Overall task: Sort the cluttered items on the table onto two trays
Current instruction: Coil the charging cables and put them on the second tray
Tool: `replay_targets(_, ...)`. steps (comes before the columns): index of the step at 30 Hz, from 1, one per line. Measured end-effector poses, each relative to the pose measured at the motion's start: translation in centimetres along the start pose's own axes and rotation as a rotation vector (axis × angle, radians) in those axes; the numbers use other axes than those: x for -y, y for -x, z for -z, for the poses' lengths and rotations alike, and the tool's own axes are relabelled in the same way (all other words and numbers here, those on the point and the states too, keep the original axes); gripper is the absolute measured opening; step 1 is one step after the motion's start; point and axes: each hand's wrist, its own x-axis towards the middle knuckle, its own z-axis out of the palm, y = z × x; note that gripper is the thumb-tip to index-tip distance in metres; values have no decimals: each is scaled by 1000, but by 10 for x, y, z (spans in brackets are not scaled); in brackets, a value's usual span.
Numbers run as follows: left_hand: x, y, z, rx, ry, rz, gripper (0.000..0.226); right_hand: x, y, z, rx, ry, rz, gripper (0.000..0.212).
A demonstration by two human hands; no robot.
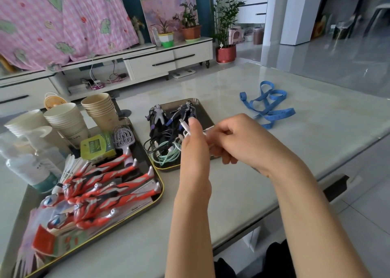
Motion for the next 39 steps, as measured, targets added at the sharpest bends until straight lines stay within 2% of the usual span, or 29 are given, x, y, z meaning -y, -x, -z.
replay_targets(5,-10,3,7,61,615,-5,47,-4,0,2,179,-140,-17,22)
replay_targets(10,-11,3,19,76,977,56,28,-12,4,13,330,-186,-44,18)
replay_targets(14,-7,1,30,196,1196,179,26,-21,12,28,399,-29,-167,21)
replay_targets(17,-6,0,37,530,1066,357,28,-25,12,33,280,178,-247,30)
replay_targets(19,-10,3,32,673,798,426,32,-28,12,36,193,299,-267,35)
replay_targets(21,-12,9,21,679,357,379,42,-30,14,38,137,349,-268,38)
replay_targets(23,-10,14,12,632,-80,294,49,-30,13,37,115,342,-239,28)
replay_targets(25,-3,17,0,620,-355,273,54,-28,13,35,108,338,-215,19)
replay_targets(26,0,17,-3,614,-425,286,55,-27,13,33,108,343,-208,24)
replay_targets(28,6,18,-9,598,-477,313,59,-26,13,29,105,345,-209,29)
replay_targets(31,12,12,-13,536,-439,296,70,-22,12,23,73,313,-201,17)
replay_targets(34,17,11,-22,342,-375,125,67,-15,11,19,39,254,-160,17)
replay_targets(36,16,13,-25,185,-213,12,56,-13,11,17,48,182,-159,22)
replay_targets(39,12,10,-22,99,245,39,32,-13,14,16,117,41,-181,19)
